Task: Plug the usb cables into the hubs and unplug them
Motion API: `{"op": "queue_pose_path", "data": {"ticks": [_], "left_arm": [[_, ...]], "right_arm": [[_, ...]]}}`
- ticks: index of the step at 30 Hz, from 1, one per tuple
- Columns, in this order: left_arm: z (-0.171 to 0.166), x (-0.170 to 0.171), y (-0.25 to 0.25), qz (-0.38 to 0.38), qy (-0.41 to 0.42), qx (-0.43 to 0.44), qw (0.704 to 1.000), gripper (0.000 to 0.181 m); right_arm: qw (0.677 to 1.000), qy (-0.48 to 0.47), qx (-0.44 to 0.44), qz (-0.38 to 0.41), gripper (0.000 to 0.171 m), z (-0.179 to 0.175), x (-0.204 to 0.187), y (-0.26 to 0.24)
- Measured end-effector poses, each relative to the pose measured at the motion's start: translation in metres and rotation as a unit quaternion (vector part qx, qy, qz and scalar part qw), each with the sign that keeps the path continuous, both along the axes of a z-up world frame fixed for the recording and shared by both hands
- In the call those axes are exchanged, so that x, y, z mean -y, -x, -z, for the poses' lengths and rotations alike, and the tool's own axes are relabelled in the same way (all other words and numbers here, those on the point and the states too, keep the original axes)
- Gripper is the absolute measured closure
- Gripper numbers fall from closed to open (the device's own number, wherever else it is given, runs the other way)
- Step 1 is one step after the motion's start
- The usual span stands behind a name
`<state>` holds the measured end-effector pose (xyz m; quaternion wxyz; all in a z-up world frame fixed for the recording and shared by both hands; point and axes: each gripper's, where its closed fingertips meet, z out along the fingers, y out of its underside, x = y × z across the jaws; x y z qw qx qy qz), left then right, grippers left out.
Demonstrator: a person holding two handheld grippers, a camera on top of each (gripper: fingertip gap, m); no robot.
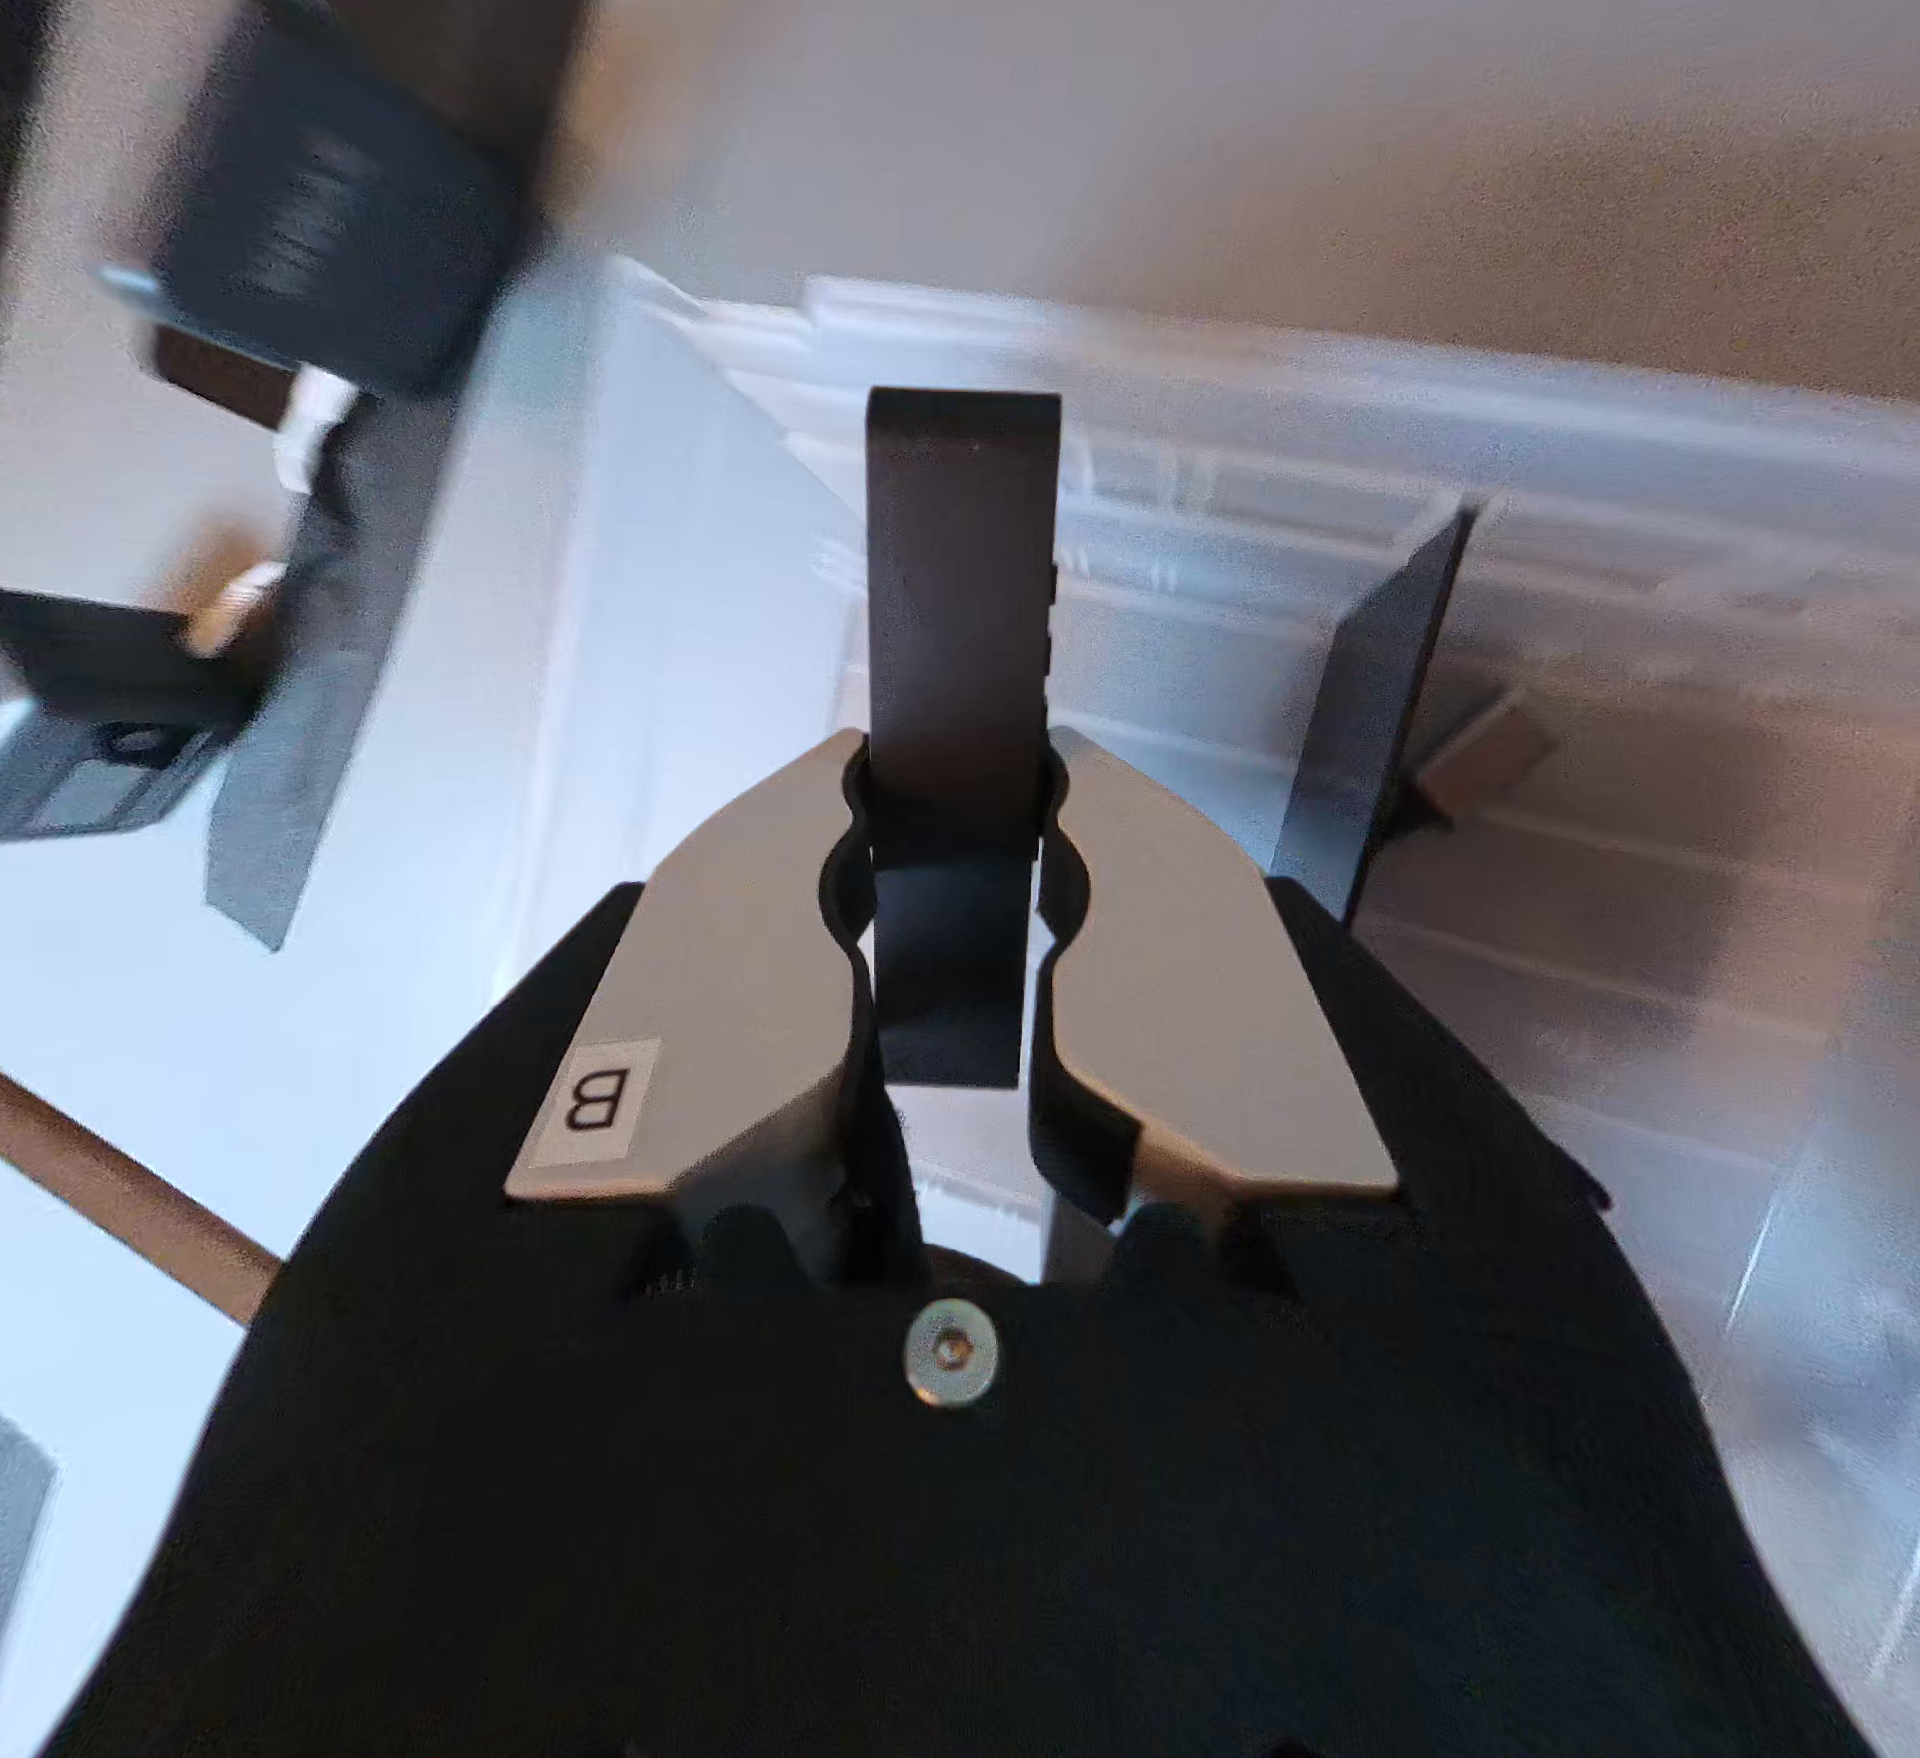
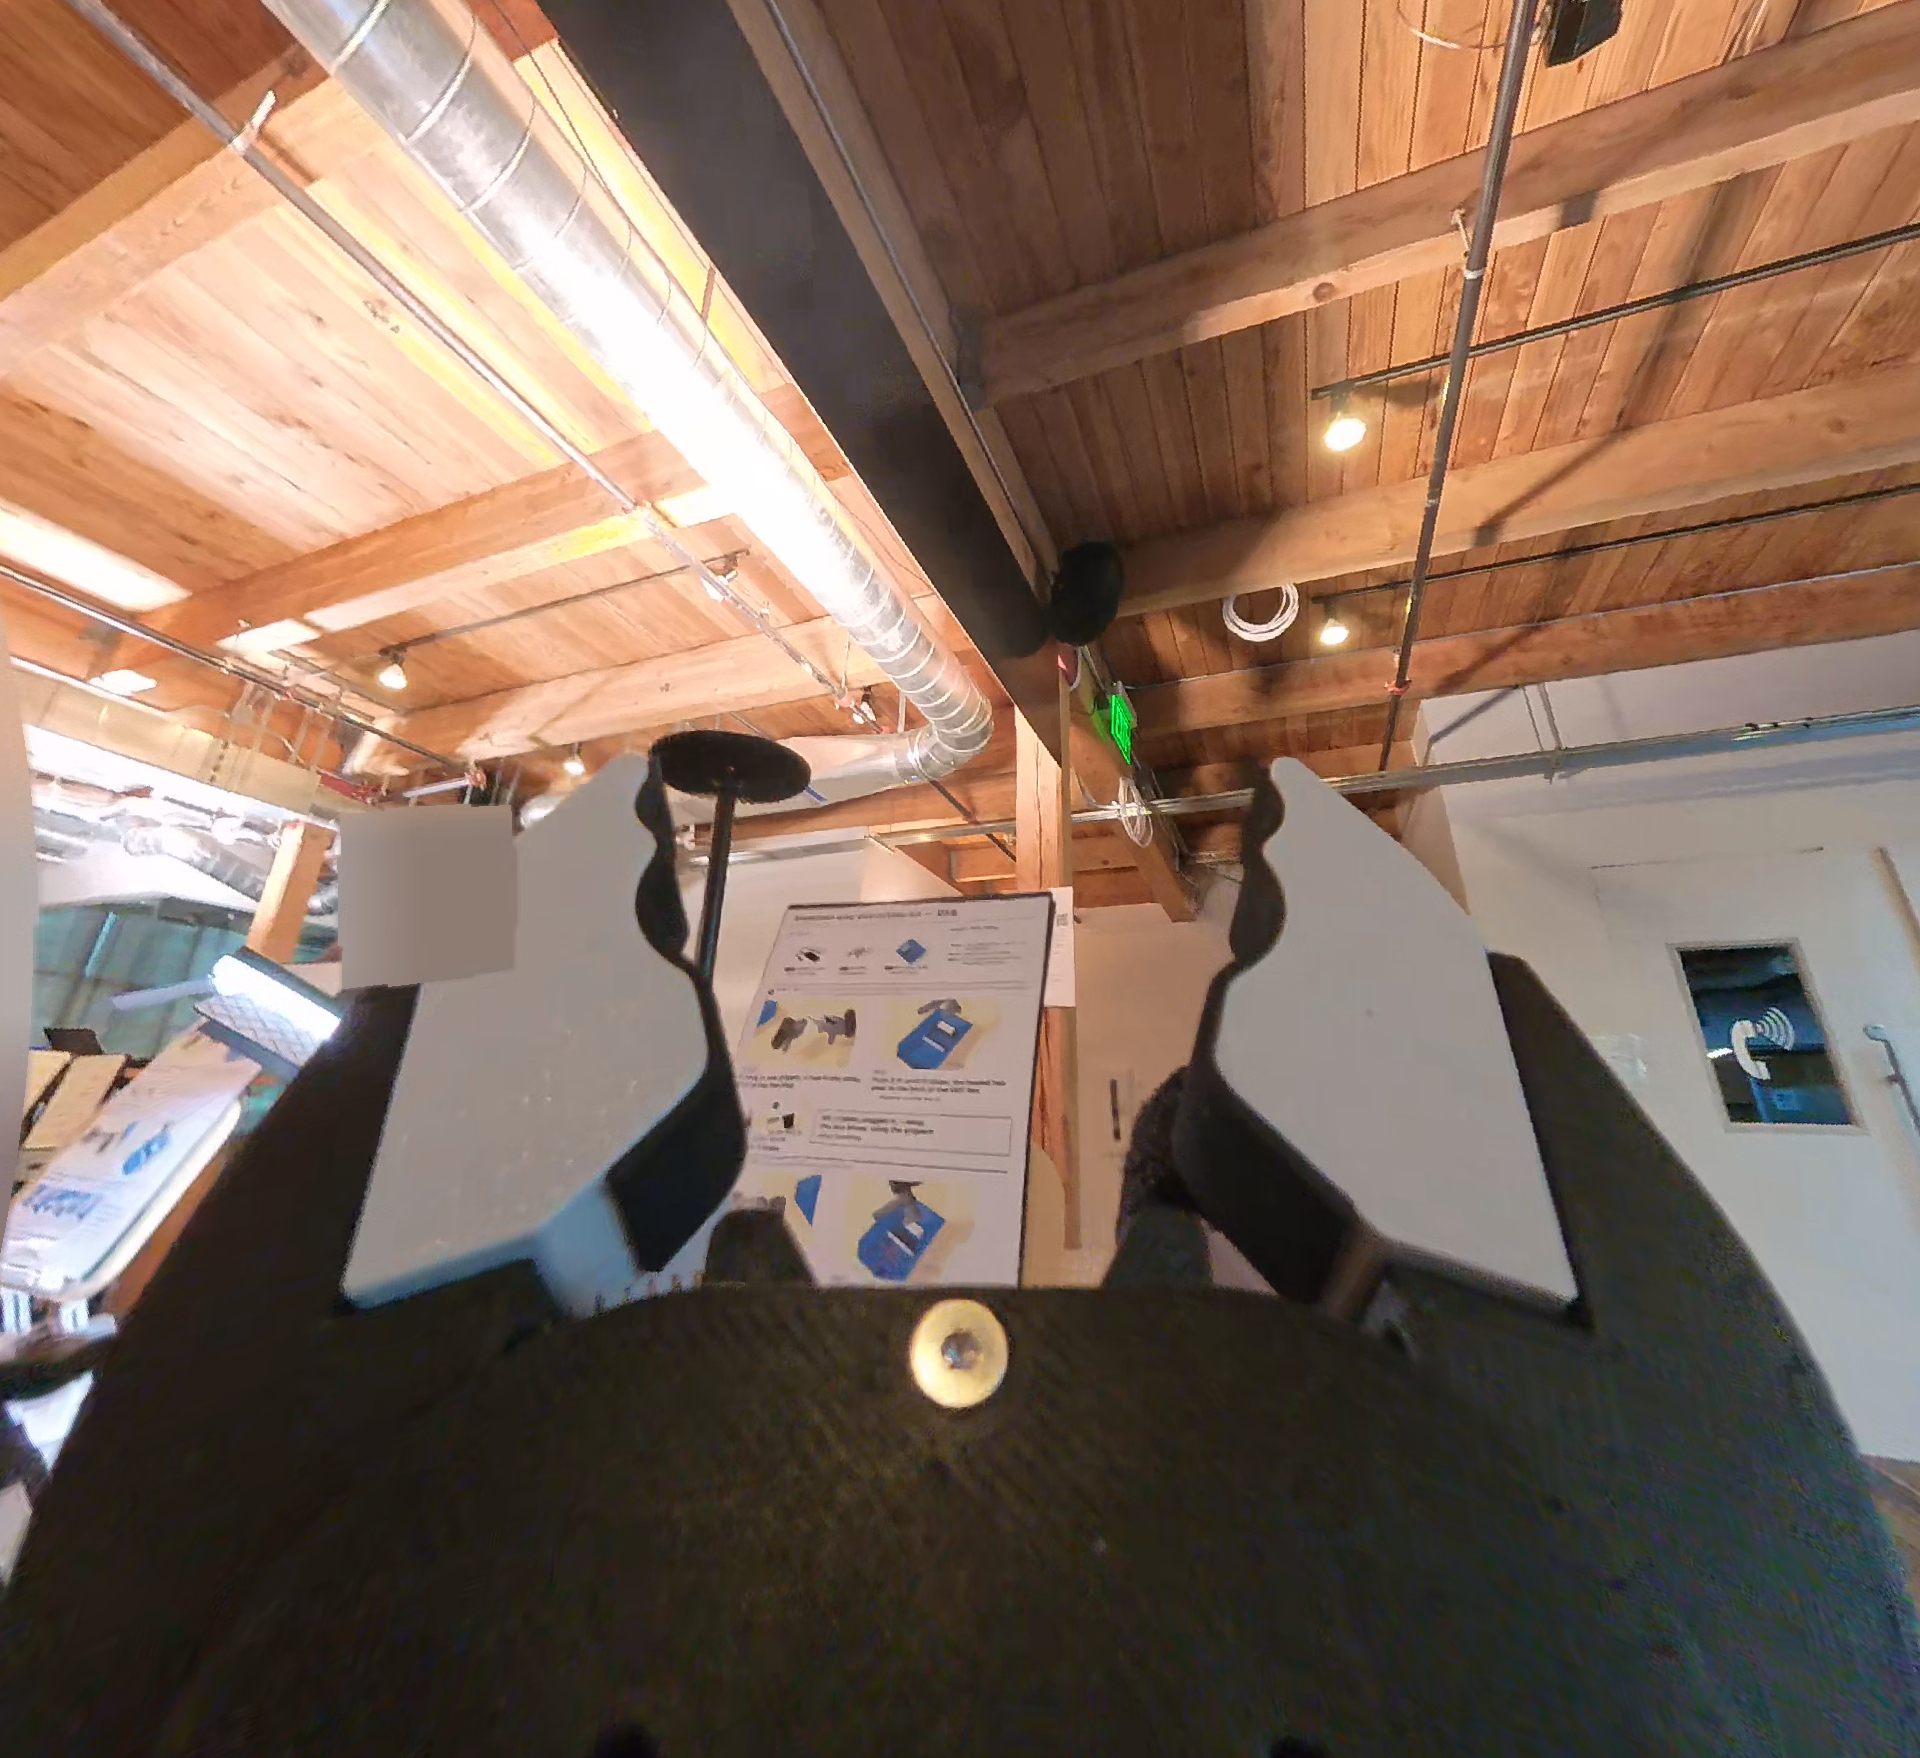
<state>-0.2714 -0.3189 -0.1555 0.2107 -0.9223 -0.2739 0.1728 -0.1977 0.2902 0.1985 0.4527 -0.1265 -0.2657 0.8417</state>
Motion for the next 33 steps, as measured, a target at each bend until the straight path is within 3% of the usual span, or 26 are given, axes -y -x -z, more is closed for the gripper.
{"op": "queue_pose_path", "data": {"ticks": [3,5,10,13,15,19,22,25,28,30,33], "left_arm": [[-0.051,-0.016,0.002,-0.051,-0.141,-0.077,0.986,0.154],[-0.088,-0.032,0.0,-0.081,-0.258,-0.128,0.954,0.154],[-0.163,-0.093,-0.038,-0.084,-0.57,-0.151,0.803,0.154],[-0.185,-0.134,-0.063,-0.062,-0.687,-0.13,0.712,0.154],[-0.188,-0.163,-0.074,-0.054,-0.727,-0.107,0.676,0.154],[-0.182,-0.22,-0.096,-0.012,-0.758,-0.049,0.65,0.154],[-0.175,-0.25,-0.107,0.01,-0.769,-0.036,0.638,0.154],[-0.152,-0.281,-0.116,0.045,-0.737,-0.012,0.675,0.154],[-0.119,-0.305,-0.122,0.069,-0.677,0.013,0.733,0.154],[-0.1,-0.316,-0.126,0.084,-0.643,0.048,0.76,0.154],[-0.086,-0.326,-0.133,0.093,-0.63,0.119,0.761,0.154]], "right_arm": [[1.0,-0.025,0.016,0.01,0.067,0.003,0.01,0.005],[0.999,-0.045,0.023,0.009,0.067,0.004,0.022,0.008],[0.992,-0.116,0.044,-0.028,0.066,0.012,0.071,0.012],[0.979,-0.182,0.061,-0.072,0.065,0.023,0.113,0.012],[0.967,-0.221,0.066,-0.109,0.063,0.032,0.145,0.008],[0.931,-0.265,0.093,-0.234,0.063,0.064,0.217,-0.008],[0.884,-0.269,0.155,-0.348,0.066,0.123,0.267,-0.026],[0.847,-0.277,0.207,-0.404,0.067,0.185,0.294,-0.04],[0.813,-0.283,0.251,-0.443,0.085,0.211,0.297,-0.041],[0.761,-0.294,0.3,-0.494,0.096,0.219,0.298,-0.042],[0.674,-0.338,0.385,-0.532,0.102,0.241,0.301,-0.04]]}}
